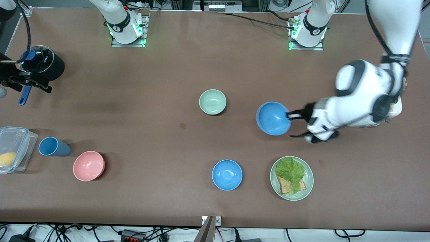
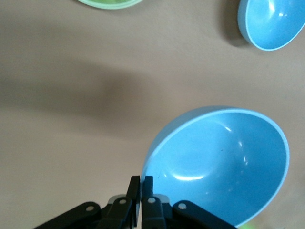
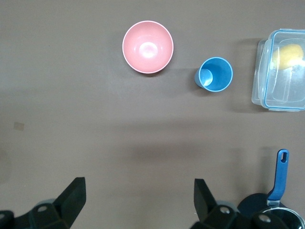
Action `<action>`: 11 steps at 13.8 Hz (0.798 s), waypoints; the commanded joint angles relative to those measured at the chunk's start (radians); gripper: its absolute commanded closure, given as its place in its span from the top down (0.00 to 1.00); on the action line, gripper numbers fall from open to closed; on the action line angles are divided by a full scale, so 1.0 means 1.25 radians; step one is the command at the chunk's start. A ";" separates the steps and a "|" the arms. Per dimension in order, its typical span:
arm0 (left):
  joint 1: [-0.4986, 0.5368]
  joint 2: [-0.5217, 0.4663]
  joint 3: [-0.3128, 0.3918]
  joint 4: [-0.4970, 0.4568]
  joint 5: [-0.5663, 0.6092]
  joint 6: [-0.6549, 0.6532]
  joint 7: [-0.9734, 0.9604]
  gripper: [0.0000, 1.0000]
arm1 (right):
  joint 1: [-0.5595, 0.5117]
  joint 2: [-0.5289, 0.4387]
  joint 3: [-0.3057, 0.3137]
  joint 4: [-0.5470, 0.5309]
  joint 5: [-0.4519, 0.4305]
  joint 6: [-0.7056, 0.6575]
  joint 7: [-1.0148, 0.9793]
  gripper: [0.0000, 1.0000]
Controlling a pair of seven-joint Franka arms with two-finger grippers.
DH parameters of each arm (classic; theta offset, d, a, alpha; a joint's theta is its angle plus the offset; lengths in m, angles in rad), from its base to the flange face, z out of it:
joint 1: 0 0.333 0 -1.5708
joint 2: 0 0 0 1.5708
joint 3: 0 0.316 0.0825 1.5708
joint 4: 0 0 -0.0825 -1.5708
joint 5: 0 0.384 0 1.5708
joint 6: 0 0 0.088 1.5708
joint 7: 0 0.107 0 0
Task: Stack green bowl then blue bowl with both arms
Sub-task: 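Lift and carry the blue bowl over the green bowl with the left gripper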
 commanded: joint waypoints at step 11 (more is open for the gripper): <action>-0.168 -0.049 -0.155 -0.213 0.065 0.354 -0.550 0.03 | -0.003 0.002 0.003 0.009 -0.005 -0.009 -0.009 1.00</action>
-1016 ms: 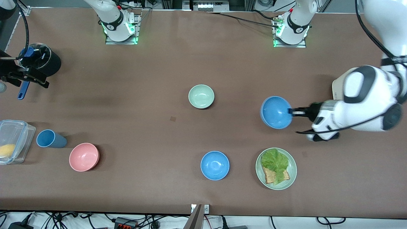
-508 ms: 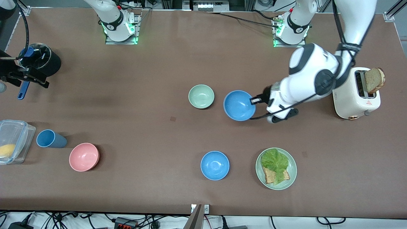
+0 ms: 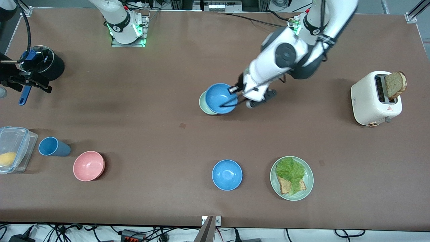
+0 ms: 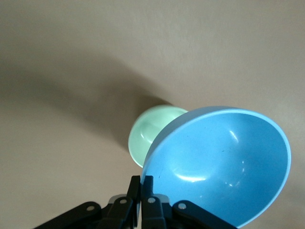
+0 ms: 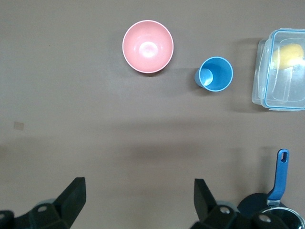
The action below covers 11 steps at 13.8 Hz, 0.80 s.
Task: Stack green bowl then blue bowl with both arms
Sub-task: 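Lift and carry the blue bowl over the green bowl with the left gripper, then lower the blue bowl into the green bowl and open the left gripper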
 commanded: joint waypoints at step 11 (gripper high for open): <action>-0.075 0.056 0.019 -0.092 0.075 0.157 -0.120 0.02 | -0.001 0.001 0.003 0.009 -0.005 -0.006 -0.009 1.00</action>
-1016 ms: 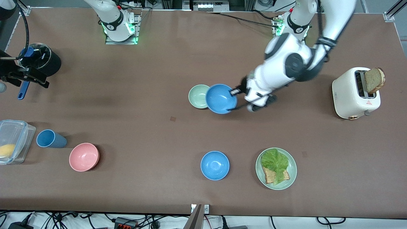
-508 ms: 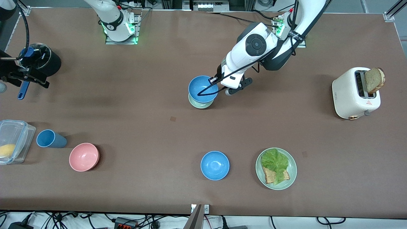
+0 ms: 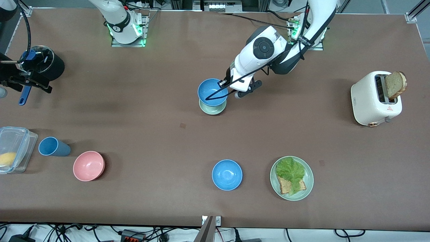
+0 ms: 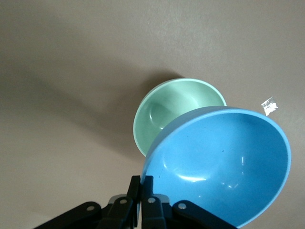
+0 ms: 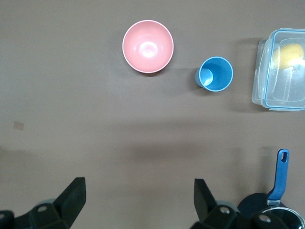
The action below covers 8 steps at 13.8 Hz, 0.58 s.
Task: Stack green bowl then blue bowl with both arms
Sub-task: 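Lower the blue bowl into the green bowl and open the left gripper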
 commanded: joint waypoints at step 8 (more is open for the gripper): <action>-0.014 0.089 0.025 0.008 0.178 0.075 -0.117 0.02 | -0.001 0.001 0.003 0.009 -0.005 -0.011 -0.009 1.00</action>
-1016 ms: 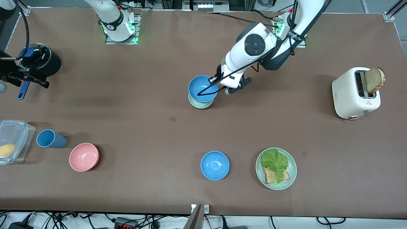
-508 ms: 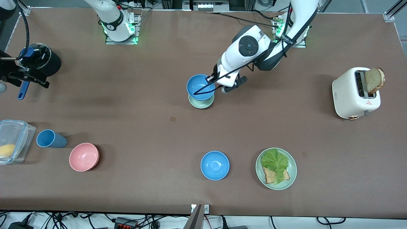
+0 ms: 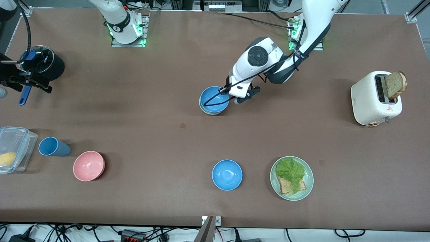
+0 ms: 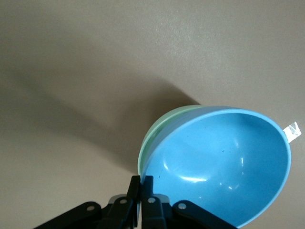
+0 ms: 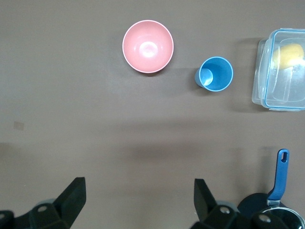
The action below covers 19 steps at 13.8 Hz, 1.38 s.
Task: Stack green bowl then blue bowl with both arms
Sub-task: 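Lower the blue bowl into the green bowl and open the left gripper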
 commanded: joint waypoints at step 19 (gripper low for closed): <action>-0.013 0.024 0.015 0.054 0.029 -0.002 -0.046 0.24 | -0.001 0.001 0.003 0.009 -0.005 -0.014 -0.009 1.00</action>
